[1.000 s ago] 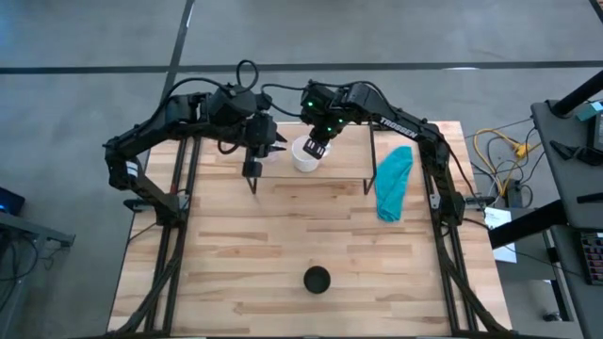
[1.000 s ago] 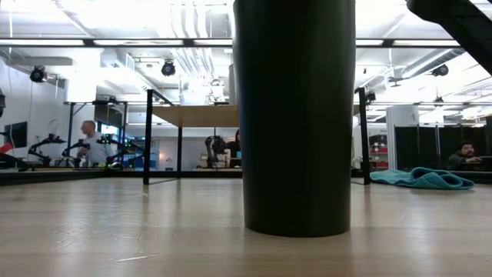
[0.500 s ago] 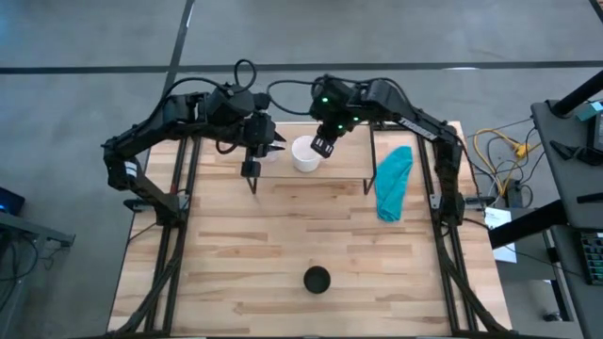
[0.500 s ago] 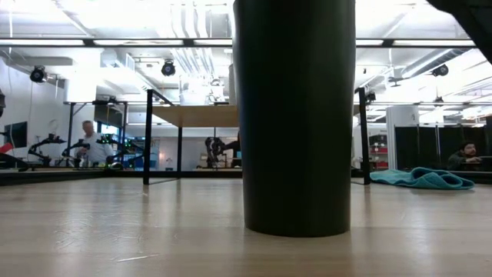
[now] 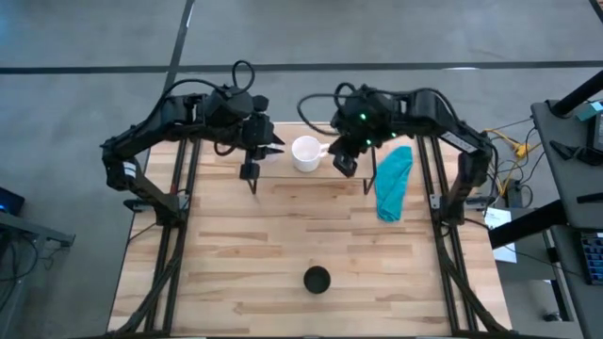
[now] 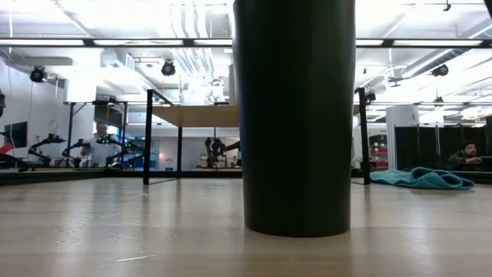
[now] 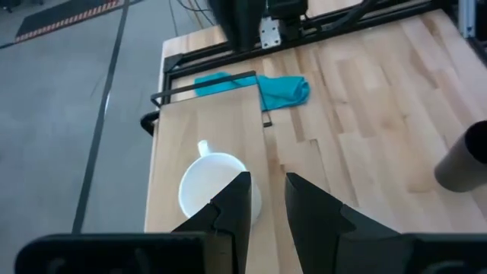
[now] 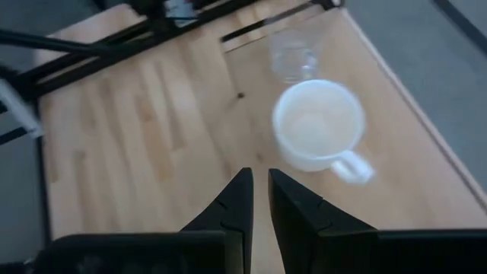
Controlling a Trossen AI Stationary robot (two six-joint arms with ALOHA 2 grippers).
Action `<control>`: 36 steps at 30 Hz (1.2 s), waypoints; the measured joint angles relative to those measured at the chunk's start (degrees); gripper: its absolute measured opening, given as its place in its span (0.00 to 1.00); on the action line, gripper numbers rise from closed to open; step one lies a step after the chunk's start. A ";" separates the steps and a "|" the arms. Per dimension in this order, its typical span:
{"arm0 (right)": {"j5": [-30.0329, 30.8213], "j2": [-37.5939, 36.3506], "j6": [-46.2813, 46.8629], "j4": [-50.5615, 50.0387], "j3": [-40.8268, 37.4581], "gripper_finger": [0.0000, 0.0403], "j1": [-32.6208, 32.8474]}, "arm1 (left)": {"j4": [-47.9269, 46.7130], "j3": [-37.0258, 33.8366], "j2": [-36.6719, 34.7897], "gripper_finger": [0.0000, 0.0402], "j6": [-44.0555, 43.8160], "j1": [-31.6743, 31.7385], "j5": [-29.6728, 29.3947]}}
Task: Stack small to large cups/mugs on shelf
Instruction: Put the black glass on the shelf
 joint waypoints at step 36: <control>-8.91 12.14 22.79 -3.85 -13.46 0.27 20.88 | -6.01 0.02 -0.70 0.17 -11.28 -11.97 0.34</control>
